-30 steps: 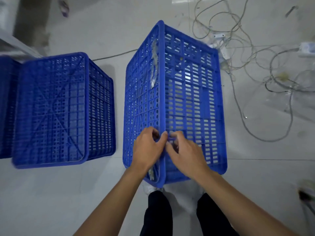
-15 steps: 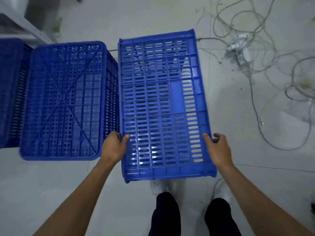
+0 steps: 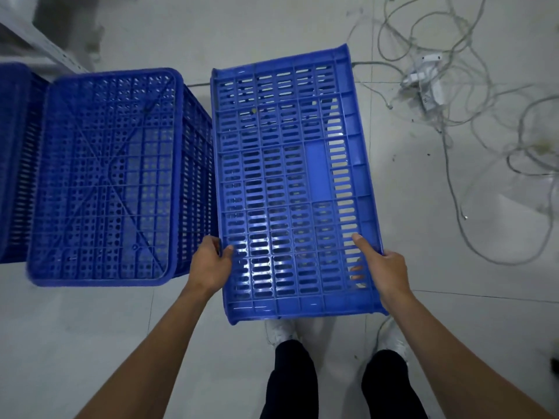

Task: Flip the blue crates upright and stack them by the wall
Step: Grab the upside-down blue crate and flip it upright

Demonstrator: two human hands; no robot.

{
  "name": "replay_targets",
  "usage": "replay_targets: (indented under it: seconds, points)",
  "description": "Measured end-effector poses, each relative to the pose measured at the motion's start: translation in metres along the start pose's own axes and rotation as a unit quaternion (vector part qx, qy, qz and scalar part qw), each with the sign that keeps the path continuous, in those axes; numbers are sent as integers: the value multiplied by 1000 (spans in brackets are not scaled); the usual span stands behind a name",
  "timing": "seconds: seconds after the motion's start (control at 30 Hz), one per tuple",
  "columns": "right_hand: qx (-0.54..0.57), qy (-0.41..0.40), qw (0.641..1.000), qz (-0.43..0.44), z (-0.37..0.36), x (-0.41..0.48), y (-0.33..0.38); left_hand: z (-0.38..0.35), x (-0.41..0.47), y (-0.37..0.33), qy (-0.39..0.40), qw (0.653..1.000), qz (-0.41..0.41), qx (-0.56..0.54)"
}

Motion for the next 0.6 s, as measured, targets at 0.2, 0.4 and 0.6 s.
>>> replay_targets:
  seconds: [0.2,0.4,0.6]
  points:
    - [-14,-42,999,13,34,2,-5,-22,-10,-24,11,1000,-10,8]
    - [-30,-91,995,20,77,-2,-20,-60,-24,-46,34,999,-11,15]
    - [-72,-155,985,34,127,-3,-37,-115,-44,-58,56,998,-7,9]
Point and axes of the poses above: each hand's wrist, its own x-axis towards the middle knuckle, its own z-axis out of the back of the hand, y = z × x, the point moved 3 cm from there along x, towards the middle knuckle, and after that the axes turned 13 degrees about -x, right-handed, at the moved point
